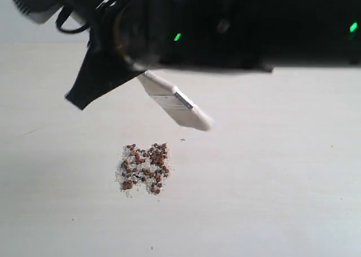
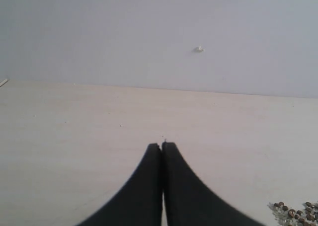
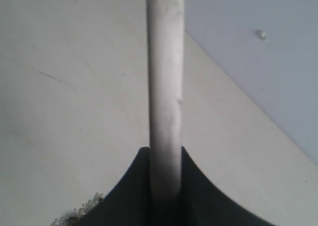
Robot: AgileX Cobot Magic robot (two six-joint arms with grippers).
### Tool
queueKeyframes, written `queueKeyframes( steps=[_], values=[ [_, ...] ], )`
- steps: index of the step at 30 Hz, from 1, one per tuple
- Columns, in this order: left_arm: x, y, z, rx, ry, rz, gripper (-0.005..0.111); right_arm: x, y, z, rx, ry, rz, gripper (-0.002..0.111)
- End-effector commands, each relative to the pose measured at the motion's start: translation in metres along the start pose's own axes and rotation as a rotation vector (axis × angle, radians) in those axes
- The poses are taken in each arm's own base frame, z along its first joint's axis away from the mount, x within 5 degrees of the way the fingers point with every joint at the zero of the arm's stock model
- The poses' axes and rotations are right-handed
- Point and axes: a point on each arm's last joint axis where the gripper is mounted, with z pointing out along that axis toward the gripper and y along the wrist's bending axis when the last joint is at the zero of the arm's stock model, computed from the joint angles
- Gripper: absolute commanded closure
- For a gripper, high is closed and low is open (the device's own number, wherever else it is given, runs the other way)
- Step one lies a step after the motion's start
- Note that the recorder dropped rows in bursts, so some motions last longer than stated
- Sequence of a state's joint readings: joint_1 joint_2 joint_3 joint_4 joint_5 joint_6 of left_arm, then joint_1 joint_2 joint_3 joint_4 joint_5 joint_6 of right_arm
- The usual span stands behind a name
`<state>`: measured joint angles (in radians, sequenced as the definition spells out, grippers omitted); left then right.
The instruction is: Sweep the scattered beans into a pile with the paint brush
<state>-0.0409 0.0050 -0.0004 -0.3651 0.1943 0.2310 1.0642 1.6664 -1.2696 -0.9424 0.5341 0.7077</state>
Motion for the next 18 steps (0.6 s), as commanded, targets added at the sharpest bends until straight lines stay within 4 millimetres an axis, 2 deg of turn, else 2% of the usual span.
queueKeyframes(
  steps=[1, 3, 6, 7, 9, 13, 18],
  values=[
    [0.0, -0.001, 0.0, 0.01, -0.003, -0.005, 0.107, 0.026, -0.07, -0.003, -0.018, 0.191, 0.279, 0.108],
    [0.0, -0.001, 0.0, 0.01, -0.003, -0.005, 0.107, 0.049, -0.099, 0.001, -0.057, 0.321, 0.412, 0.108],
    [0.0, -0.001, 0.0, 0.01, -0.003, -0.005, 0.107, 0.074, -0.129, 0.007, -0.309, 0.396, 0.638, 0.108],
    [0.0, -0.001, 0.0, 0.01, -0.003, -0.005, 0.107, 0.089, -0.143, 0.013, -0.342, 0.436, 0.739, 0.108],
    [0.0, -0.001, 0.0, 0.01, -0.003, -0.005, 0.107, 0.11, -0.16, 0.019, -0.264, 0.536, 0.875, 0.108],
    [0.0, -0.001, 0.0, 0.01, -0.003, -0.005, 0.107, 0.132, -0.166, 0.029, -0.127, 0.67, 0.935, 0.108],
    [0.0, -0.001, 0.0, 0.01, -0.003, -0.005, 0.107, 0.138, -0.159, 0.042, -0.175, 0.698, 0.975, 0.108]
  ],
)
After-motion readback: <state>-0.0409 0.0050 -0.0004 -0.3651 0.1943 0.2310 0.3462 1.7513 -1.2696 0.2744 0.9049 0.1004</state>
